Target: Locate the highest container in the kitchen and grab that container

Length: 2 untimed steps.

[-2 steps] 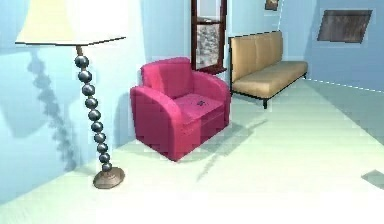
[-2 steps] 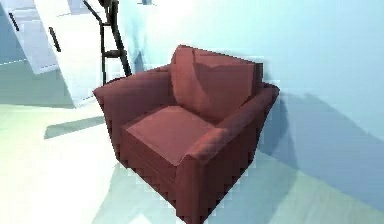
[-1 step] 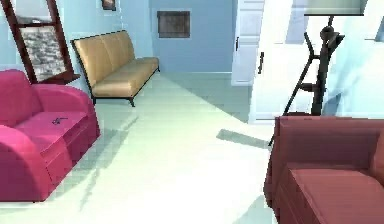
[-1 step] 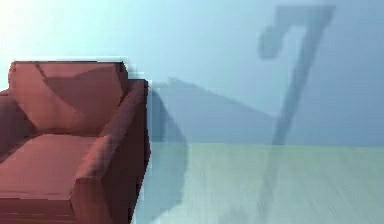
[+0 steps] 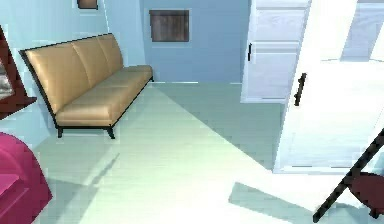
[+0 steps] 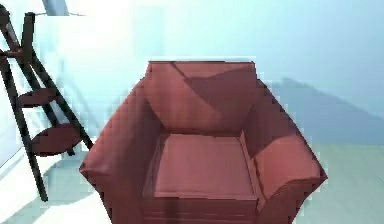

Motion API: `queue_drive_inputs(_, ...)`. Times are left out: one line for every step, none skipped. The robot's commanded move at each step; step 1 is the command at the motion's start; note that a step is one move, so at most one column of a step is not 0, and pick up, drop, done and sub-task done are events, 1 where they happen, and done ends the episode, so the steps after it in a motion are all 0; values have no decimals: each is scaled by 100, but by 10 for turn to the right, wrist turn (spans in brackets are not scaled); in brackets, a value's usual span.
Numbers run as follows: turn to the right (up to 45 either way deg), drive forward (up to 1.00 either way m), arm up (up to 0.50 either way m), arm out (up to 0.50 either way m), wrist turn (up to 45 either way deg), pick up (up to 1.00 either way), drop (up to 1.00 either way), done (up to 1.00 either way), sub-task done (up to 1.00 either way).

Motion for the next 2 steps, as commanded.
queue_drive_inputs(0,70,0,0,0,0,0,0,0)
queue_drive_inputs(120,0,0,0,0,0,0,0,0)
